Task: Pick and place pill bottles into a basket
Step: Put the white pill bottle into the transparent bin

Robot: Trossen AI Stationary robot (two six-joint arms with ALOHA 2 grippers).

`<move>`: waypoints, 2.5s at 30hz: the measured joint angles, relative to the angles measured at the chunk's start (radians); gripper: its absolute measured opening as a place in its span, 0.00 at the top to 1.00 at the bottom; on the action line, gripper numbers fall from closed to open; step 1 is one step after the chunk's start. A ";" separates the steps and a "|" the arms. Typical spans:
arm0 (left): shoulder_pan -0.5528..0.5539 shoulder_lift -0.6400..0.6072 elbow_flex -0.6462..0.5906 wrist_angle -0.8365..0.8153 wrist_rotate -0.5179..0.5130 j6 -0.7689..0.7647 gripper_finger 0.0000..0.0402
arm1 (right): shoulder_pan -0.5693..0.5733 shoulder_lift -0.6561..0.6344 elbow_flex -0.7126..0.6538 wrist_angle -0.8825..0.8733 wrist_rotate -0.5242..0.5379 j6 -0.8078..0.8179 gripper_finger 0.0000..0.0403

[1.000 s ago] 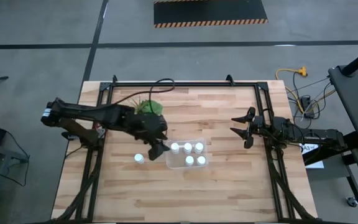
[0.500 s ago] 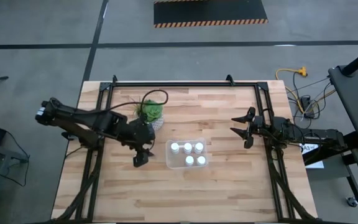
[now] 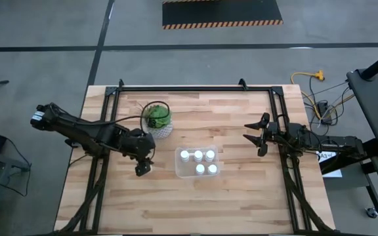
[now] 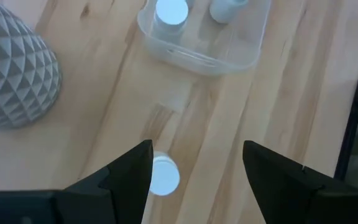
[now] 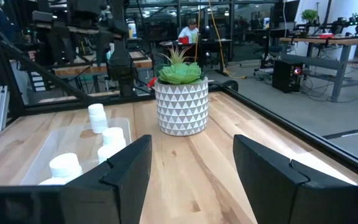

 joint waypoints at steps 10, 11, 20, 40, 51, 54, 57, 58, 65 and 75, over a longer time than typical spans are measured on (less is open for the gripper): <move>0.002 -0.080 -0.156 0.051 -0.041 -0.401 0.43 | 0.000 0.000 0.000 0.000 0.000 0.000 0.47; 0.002 -0.080 -0.162 0.040 -0.040 -0.486 0.43 | 0.000 0.000 0.000 0.000 0.000 0.000 0.47; 0.001 -0.005 -0.173 0.035 0.085 -1.003 0.43 | 0.000 0.000 0.000 0.000 0.000 0.000 0.47; 0.001 0.190 -0.152 -0.028 0.081 -1.000 0.43 | 0.000 0.000 0.000 0.000 0.000 0.000 0.47; 0.001 0.189 -0.152 -0.025 0.081 -0.976 0.43 | 0.000 0.000 0.000 0.000 0.000 0.000 0.47; 0.001 0.189 -0.152 -0.024 0.081 -0.976 0.43 | 0.000 0.000 0.000 0.000 0.000 0.000 0.47; 0.001 0.190 -0.152 -0.023 0.081 -0.976 0.43 | 0.000 0.000 0.000 0.000 0.000 0.000 0.47; 0.001 0.190 -0.152 -0.022 0.081 -0.976 0.43 | 0.000 0.000 0.000 0.000 0.000 0.000 0.47; 0.001 0.190 -0.158 -0.017 0.081 -0.974 0.43 | 0.000 0.000 0.000 0.000 0.000 0.000 0.47; 0.001 0.190 -0.189 0.037 0.083 -0.970 0.43 | 0.000 0.000 0.000 0.000 0.000 0.000 0.47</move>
